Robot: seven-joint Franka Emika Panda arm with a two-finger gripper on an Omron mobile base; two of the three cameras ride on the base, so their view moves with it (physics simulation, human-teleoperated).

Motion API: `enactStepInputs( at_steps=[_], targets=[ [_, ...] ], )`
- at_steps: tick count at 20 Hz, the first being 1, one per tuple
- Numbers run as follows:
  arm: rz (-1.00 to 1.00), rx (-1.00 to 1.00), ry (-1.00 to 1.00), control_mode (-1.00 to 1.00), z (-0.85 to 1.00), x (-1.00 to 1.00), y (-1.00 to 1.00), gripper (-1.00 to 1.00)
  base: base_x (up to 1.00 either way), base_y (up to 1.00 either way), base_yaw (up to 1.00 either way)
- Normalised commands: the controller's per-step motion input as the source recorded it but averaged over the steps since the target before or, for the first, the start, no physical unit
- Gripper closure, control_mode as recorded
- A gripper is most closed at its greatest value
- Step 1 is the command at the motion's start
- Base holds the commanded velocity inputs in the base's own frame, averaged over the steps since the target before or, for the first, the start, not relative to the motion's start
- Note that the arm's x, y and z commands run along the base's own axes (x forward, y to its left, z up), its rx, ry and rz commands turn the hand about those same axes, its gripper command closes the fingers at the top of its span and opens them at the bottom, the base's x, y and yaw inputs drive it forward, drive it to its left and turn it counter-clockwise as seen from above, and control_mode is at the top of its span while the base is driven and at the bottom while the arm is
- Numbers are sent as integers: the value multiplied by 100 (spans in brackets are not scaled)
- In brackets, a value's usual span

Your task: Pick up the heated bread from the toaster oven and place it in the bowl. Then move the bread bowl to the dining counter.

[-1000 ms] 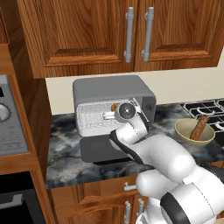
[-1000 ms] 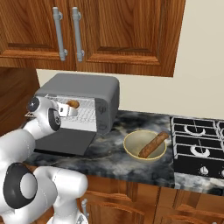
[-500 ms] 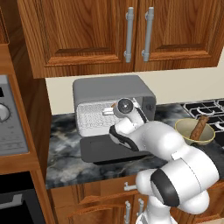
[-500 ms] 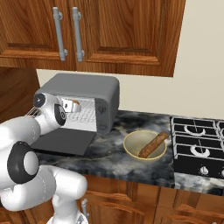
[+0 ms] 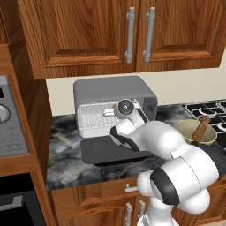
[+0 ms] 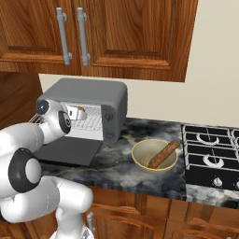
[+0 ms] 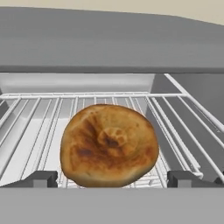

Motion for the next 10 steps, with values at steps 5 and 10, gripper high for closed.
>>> enactStepInputs(
  at_steps=[5,10],
  targets=[
    [0,0,0,-100,-5,18,0,-100,0,0,0],
    [0,0,0,-100,-6,18,0,-100,0,0,0]
  ],
)
